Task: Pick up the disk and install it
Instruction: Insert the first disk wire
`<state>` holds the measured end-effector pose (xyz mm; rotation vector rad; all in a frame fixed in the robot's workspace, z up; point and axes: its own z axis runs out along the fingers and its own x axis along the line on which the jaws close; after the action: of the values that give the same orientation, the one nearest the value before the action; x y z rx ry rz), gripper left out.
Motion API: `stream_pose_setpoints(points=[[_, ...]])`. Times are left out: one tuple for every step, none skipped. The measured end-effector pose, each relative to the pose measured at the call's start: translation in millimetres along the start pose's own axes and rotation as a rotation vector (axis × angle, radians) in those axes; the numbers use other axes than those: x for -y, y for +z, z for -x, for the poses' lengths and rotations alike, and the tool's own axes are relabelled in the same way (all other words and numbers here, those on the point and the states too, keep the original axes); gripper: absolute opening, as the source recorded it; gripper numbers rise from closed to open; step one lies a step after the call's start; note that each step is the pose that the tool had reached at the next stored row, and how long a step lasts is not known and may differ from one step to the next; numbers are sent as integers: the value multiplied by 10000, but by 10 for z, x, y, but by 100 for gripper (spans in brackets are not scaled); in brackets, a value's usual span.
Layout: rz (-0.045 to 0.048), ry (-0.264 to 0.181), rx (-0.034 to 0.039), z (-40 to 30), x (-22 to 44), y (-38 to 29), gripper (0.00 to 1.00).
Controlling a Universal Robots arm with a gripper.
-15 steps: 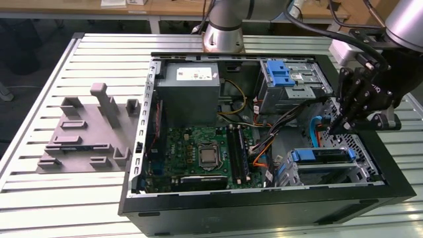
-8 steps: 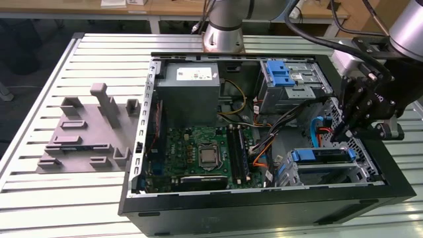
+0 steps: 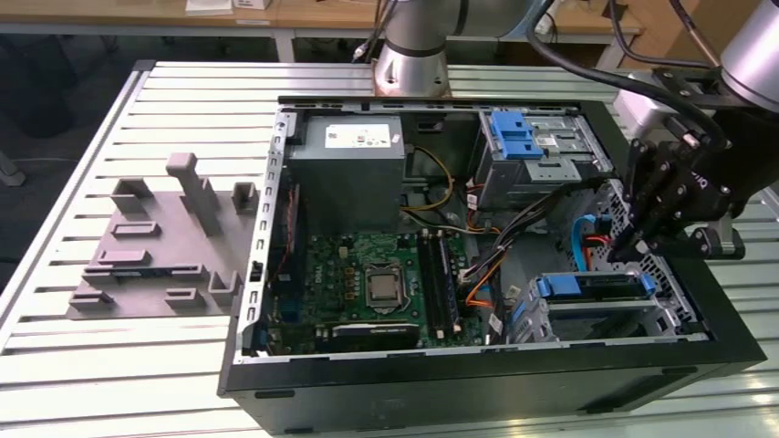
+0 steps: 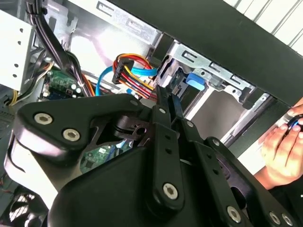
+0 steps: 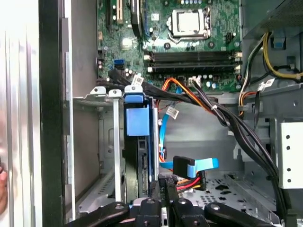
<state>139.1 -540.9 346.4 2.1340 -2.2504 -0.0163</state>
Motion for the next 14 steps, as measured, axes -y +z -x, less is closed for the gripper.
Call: stream_pose_setpoints(points=[[94, 0, -5, 1, 8, 1, 16], [149, 1, -6, 0, 13, 3, 16], [171, 8, -7, -6, 18, 8, 16], [178, 20, -7, -15, 19, 14, 16], [180, 36, -7, -27, 21, 22, 16], [182, 49, -5, -41, 22, 31, 16], [183, 62, -6, -56, 24, 40, 16], [183, 75, -4, -73, 26, 49, 16], [183, 89, -4, -88, 27, 56, 16], [184, 97, -3, -93, 28, 61, 16], [184, 100, -1, -93, 28, 63, 16], [188, 110, 7, -93, 28, 64, 16], [200, 125, 12, -94, 29, 67, 16], [216, 145, 12, -94, 30, 68, 16]])
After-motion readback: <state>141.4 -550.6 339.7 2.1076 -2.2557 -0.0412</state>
